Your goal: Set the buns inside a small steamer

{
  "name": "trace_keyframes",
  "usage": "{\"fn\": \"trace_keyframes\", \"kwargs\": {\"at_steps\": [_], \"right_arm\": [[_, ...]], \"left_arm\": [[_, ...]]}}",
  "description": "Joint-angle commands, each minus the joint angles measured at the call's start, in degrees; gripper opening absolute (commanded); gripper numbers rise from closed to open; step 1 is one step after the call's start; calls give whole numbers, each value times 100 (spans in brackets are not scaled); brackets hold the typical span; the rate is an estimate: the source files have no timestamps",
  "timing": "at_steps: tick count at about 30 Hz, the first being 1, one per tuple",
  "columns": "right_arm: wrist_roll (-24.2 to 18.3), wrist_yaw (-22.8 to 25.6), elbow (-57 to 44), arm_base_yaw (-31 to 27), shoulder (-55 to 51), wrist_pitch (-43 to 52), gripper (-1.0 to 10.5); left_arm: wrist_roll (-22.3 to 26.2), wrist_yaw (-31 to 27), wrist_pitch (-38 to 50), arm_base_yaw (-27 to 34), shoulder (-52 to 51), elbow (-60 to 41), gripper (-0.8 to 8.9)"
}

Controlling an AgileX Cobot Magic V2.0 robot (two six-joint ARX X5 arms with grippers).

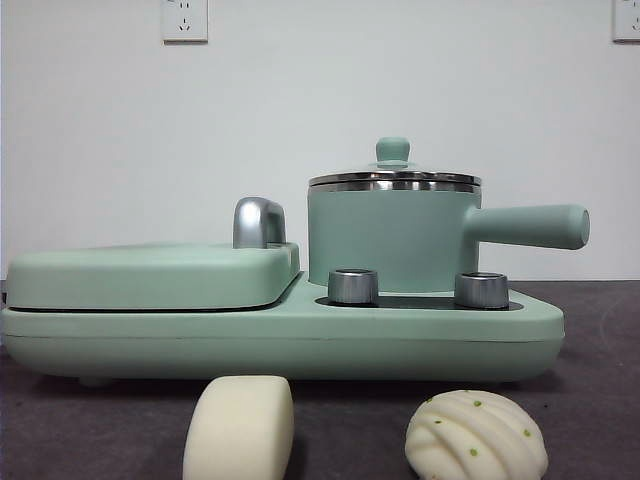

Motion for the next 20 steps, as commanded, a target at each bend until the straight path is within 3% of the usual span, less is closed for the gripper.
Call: {"fn": "trace_keyframes", "kwargs": {"at_steps": [1, 8, 12, 16, 20], "right_arm": [[-271, -118, 81, 9, 26, 0, 14], [-260, -68, 81, 9, 22, -20, 15], [-258, -68, 81, 9, 22, -83, 32], [-258, -68, 81, 9, 22, -107, 308], [-245, -70, 81, 9, 22, -105, 462]], "left_arm": [[348, 107, -116, -153, 223, 356, 8], [413, 105, -20, -337, 354, 457, 27], [413, 105, -33, -337, 354, 457, 234], [411, 105, -35, -337, 354, 457, 494], [409, 105, -31, -337, 354, 457, 530]]}}
